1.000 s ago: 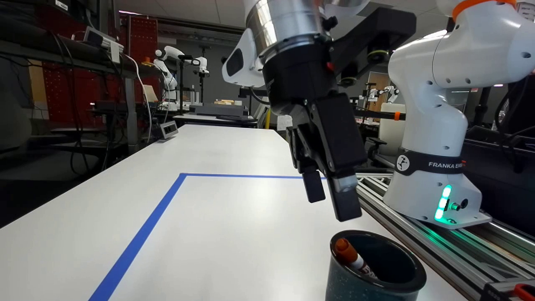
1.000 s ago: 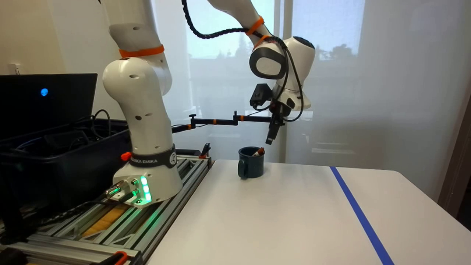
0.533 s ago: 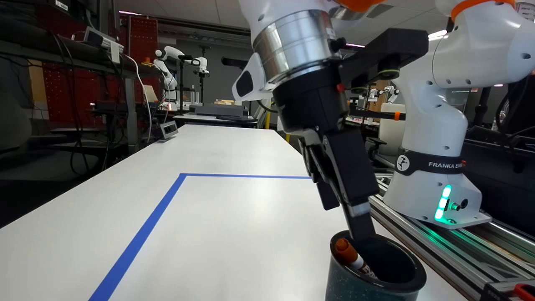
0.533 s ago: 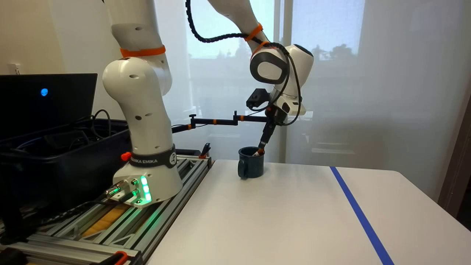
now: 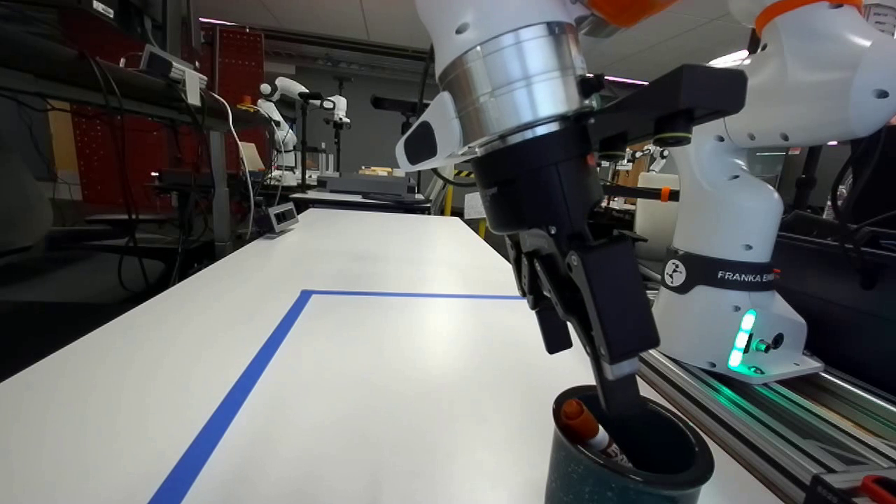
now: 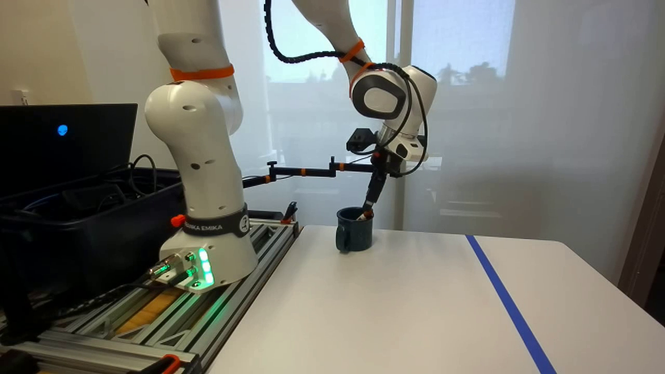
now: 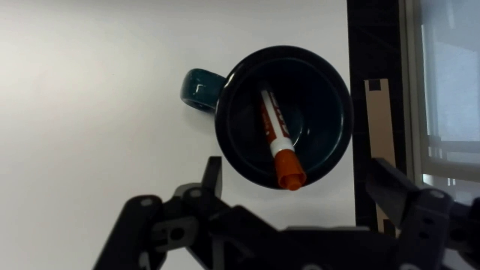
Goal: Remove the marker out of the cup
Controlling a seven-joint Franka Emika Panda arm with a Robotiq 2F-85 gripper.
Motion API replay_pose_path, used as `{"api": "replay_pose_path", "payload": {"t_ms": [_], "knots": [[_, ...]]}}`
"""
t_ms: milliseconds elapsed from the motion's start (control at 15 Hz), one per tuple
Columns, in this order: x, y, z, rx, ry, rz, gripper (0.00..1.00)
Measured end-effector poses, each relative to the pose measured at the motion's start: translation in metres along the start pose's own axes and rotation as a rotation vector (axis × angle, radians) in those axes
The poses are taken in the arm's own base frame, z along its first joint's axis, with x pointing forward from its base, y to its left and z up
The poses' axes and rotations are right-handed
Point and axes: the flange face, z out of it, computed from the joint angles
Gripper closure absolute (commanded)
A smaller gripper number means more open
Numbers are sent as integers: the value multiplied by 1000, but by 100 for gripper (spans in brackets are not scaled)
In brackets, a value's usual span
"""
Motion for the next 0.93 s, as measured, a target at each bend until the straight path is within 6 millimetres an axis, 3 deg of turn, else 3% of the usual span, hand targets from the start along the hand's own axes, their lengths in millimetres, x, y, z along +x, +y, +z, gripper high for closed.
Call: {"api": "replay_pose_path", "payload": {"t_ms": [267,400,467,600,667,800,867,933], "knots": [[1,-2,1,0,32,-9,14],[1,-4,1,0,41,-14,18],[1,-5,1,0,46,-18,28],[1,-7,1,0,53,-24,33],[1,-8,2,0,57,-28,41],[2,-8,3,0,58,-31,39],[2,-8,4,0,59,-30,46],[3,-8,5,0,60,-29,43]]}}
